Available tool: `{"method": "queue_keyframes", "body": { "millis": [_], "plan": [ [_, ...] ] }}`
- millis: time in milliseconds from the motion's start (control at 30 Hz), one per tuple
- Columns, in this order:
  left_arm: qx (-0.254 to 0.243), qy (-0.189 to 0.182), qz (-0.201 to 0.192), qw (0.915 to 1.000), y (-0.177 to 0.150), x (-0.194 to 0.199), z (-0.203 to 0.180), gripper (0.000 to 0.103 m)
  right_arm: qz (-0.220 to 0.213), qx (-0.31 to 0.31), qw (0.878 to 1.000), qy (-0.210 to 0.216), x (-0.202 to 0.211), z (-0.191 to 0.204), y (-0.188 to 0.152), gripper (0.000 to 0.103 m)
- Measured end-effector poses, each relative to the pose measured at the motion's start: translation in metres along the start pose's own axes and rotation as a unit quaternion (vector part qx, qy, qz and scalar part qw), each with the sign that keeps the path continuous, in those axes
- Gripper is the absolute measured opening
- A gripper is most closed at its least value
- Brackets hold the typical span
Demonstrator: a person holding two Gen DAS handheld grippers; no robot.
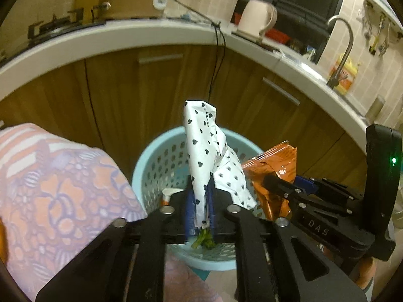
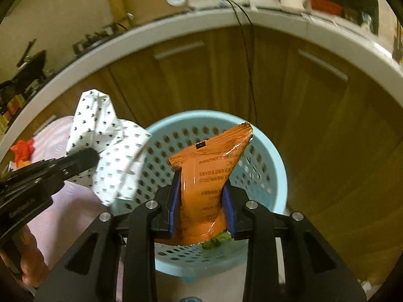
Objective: Collect trash
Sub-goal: 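Carry the paper and snack bag over the blue basket and open both tools, then swing both tools back toward the table items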
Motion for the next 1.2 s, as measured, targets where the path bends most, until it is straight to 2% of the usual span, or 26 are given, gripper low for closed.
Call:
{"method": "queue_keyframes", "body": {
  "millis": [33,100,133,167,267,467,667,867,1033,1200],
  "plan": [
    [-0.002,0.006,0.003,1.0000,-0.002,-0.004,0.000,0.024,0.006,-0.004,1.000,0.000,-0.004,-0.005,-0.002,0.032],
    [-0.006,0.009,0.008,0.9999,-0.006,-0.010,0.001,0.054,0.020,-0.015,1.000,0.003,-0.011,-0.012,-0.006,0.055],
    [-0.006,0.012,0.011,0.9999,-0.007,-0.012,0.002,0.059,0.022,-0.021,1.000,0.004,-0.013,-0.015,-0.007,0.064],
    [-0.006,0.013,0.015,0.9998,-0.008,-0.014,0.003,0.061,0.026,-0.026,0.999,0.004,-0.016,-0.018,-0.009,0.064],
    [-0.001,0.009,0.024,0.9997,-0.011,-0.019,0.007,0.061,0.031,-0.038,0.999,-0.001,-0.018,-0.025,-0.013,0.064],
    [0.011,0.010,0.016,0.9998,-0.011,-0.009,0.016,0.061,0.017,-0.049,0.999,0.003,-0.006,-0.031,-0.008,0.064],
    [0.019,0.011,-0.009,0.9997,-0.010,0.017,0.024,0.061,-0.001,-0.033,0.999,0.015,0.007,-0.006,0.004,0.064],
    [0.047,0.021,-0.051,0.9974,-0.012,0.069,0.053,0.061,-0.025,0.003,0.999,0.041,0.024,0.041,0.017,0.064],
    [0.075,0.041,-0.083,0.9929,-0.015,0.112,0.087,0.061,-0.043,0.048,0.995,0.070,0.037,0.104,0.023,0.064],
    [0.112,0.076,-0.114,0.9843,-0.023,0.163,0.137,0.061,-0.050,0.097,0.989,0.102,0.044,0.172,0.022,0.064]
  ]
}}
Point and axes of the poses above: each gripper's, at about its wrist camera, not at the fingertips, and x roughly against the way its jaws point, z to its left, y to its top, the point moved 6 cm from there along -x, roughly the way its jaws point, and after that the axes turned 5 degrees about y, right-handed, at the moved point
